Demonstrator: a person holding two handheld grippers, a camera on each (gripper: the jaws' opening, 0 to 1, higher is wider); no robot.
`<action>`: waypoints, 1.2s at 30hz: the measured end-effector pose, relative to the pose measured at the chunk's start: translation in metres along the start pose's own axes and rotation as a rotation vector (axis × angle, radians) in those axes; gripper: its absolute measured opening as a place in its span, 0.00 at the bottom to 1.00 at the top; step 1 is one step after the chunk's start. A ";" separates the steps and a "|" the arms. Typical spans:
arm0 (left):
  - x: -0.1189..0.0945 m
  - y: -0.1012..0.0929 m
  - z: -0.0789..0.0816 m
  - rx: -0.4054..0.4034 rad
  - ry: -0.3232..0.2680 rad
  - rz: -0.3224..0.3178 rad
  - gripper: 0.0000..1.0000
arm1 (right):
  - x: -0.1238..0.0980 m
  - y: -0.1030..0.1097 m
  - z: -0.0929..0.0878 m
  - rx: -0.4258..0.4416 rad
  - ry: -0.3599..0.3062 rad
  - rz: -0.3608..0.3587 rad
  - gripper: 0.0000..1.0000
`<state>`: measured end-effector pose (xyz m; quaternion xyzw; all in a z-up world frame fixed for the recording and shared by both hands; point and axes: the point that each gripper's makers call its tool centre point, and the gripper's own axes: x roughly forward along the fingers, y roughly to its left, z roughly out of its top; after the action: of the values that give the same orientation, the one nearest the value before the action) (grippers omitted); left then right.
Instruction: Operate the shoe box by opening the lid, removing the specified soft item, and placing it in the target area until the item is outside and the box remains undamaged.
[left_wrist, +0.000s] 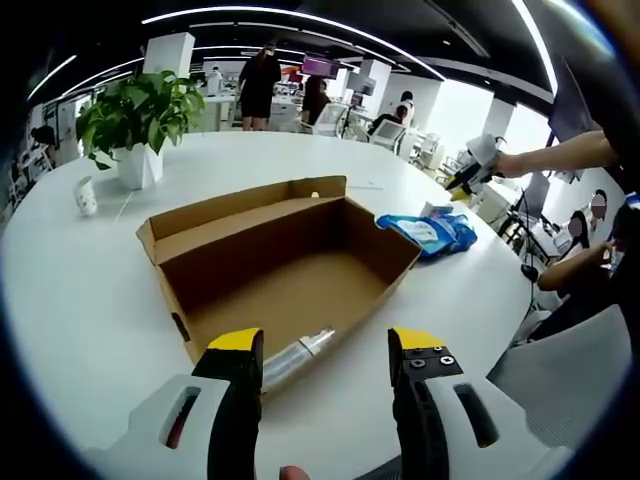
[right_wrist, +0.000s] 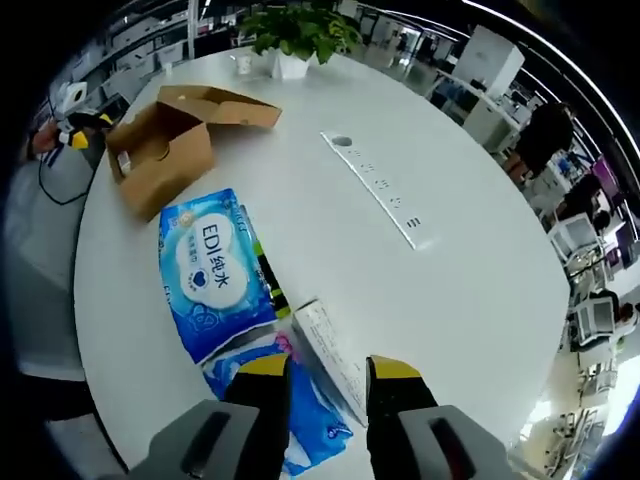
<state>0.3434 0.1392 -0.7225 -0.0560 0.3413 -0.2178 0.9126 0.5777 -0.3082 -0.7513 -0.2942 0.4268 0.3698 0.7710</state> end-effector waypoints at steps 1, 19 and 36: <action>0.000 0.000 0.001 -0.002 -0.004 0.000 0.51 | -0.001 0.002 0.004 0.031 -0.020 -0.003 0.25; 0.001 -0.011 0.004 -0.015 -0.021 -0.041 0.51 | 0.001 0.060 0.057 0.281 -0.241 0.039 0.30; 0.001 -0.016 0.008 -0.023 -0.039 -0.064 0.50 | 0.005 0.106 0.099 0.371 -0.362 0.098 0.38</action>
<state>0.3432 0.1237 -0.7124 -0.0813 0.3242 -0.2417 0.9110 0.5357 -0.1718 -0.7246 -0.0559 0.3563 0.3686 0.8568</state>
